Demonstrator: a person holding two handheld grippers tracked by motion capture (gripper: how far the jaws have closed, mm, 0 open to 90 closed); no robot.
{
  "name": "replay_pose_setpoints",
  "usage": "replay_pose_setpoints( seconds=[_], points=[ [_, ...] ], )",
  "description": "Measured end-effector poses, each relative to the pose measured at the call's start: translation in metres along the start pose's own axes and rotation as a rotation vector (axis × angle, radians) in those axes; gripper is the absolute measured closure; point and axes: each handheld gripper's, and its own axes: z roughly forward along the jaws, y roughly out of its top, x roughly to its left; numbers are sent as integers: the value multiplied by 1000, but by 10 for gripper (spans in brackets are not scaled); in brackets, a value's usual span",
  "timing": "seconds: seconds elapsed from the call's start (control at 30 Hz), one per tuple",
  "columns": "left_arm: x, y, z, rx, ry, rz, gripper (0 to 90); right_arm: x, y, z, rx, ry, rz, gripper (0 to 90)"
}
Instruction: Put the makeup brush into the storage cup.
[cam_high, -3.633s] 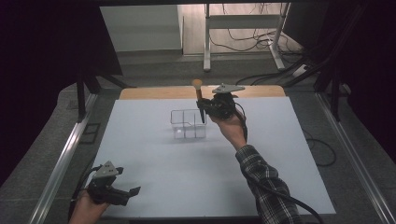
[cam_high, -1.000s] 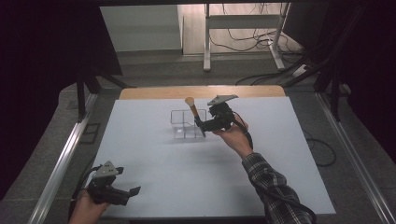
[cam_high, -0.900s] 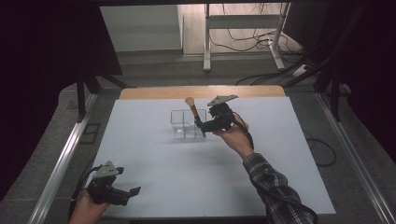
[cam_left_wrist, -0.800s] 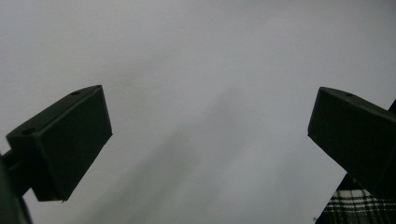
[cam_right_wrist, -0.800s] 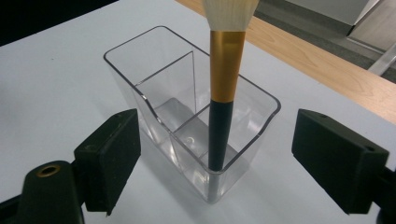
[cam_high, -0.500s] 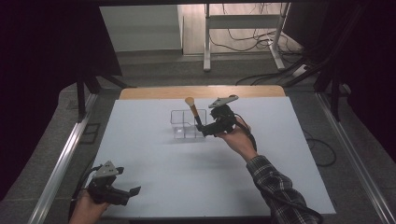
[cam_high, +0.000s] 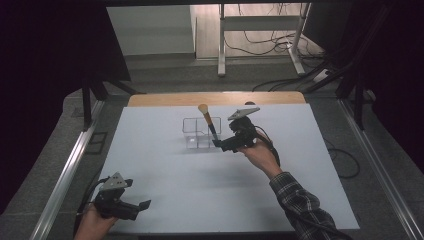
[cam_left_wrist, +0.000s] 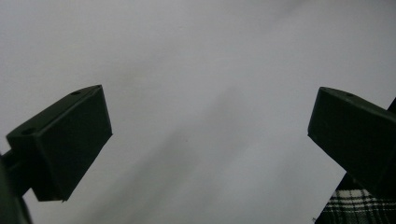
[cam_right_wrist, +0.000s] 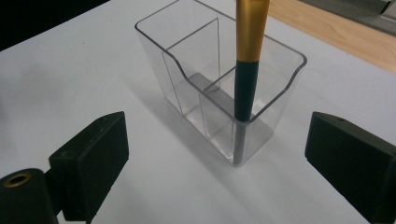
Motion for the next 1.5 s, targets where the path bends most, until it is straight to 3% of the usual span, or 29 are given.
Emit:
replay_pose_setpoints(
  seconds=[0.83, 1.23, 1.5],
  points=[
    [-1, 0, 0, 5, -2, 5, 3, 16, -15, -11, 48, 32, 4, 25],
    [-1, 0, 0, 5, 7, 6, 1, 25, -26, -13, 76, 27, -11, 0],
    [1, -1, -1, 9, 34, 6, 0, 34, -35, -16, 101, 34, -47, 0]
  ],
)
